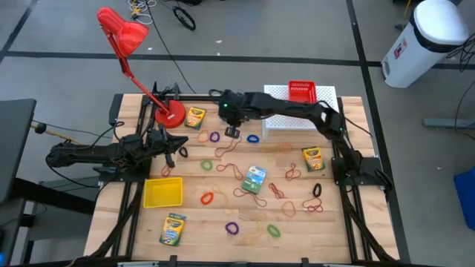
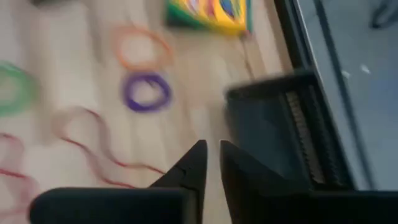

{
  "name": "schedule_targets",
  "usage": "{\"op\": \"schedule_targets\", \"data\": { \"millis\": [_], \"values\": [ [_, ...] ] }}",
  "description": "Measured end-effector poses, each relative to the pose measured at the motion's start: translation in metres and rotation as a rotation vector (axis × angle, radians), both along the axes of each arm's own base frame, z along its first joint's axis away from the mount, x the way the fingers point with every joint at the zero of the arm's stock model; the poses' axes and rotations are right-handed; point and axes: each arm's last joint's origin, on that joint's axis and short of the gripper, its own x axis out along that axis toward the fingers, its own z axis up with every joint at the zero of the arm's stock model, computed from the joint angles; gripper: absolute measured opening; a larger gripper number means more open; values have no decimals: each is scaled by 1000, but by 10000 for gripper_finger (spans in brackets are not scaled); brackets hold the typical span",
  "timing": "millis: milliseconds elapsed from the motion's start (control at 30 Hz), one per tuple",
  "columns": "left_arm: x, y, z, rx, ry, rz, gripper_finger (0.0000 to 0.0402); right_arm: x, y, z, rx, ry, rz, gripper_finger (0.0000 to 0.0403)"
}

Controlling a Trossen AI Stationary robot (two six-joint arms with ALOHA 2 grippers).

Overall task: Pick & Place Office Desk Supplies
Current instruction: Put the black basket on the shelf

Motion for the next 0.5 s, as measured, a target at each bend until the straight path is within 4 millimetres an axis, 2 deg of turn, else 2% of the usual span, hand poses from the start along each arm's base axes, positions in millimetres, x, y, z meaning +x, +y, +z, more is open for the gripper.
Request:
{"op": "schedule_targets", "data": {
  "millis": [133, 300, 500],
  "values": [
    [0, 0, 0, 0, 0, 0, 26, 3, -8, -21, -70, 86, -4, 105],
    [0, 0, 0, 0, -1, 0, 26, 5, -20, -42, -69, 127, -15, 160],
    [0, 0, 0, 0, 0, 0, 26, 6, -33, -47, -95, 95, -15, 200]
  ]
}}
